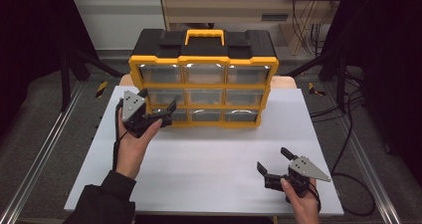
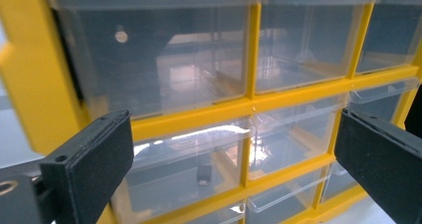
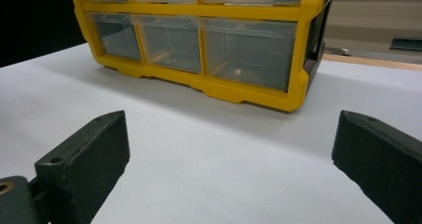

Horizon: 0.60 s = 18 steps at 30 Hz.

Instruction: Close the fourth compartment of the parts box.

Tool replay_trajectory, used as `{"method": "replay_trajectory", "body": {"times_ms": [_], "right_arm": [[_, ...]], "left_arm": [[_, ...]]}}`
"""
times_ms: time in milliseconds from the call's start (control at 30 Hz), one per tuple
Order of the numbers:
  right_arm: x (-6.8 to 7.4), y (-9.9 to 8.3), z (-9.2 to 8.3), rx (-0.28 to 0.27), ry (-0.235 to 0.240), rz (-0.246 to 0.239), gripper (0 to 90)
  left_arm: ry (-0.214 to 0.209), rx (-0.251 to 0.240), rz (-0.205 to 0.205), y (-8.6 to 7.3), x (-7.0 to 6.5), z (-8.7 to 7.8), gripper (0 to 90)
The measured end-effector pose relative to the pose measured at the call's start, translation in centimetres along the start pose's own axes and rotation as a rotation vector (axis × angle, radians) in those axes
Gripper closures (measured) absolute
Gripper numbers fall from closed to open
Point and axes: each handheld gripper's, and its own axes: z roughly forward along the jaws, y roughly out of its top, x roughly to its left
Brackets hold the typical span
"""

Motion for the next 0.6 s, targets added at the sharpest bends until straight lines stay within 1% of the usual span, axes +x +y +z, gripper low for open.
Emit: {"method": "replay_trajectory", "body": {"times_ms": [167, 400, 600], "right_arm": [[0.1, 0.0, 0.1, 0.005, 0.007, 0.001, 2.0], [0.2, 0.0, 0.1, 0.005, 0.010, 0.001, 2.0], [0.2, 0.0, 0.2, 0.005, 0.012, 0.000, 2.0]], "left_arm": [[0.007, -0.001, 0.006, 0.7, 1.1, -0.7, 0.7], [0.031, 0.014, -0.010, 0.8, 2.9, -1.7, 0.4], [0.035, 0.014, -0.026, 1.0, 4.0, -2.6, 0.4]]}}
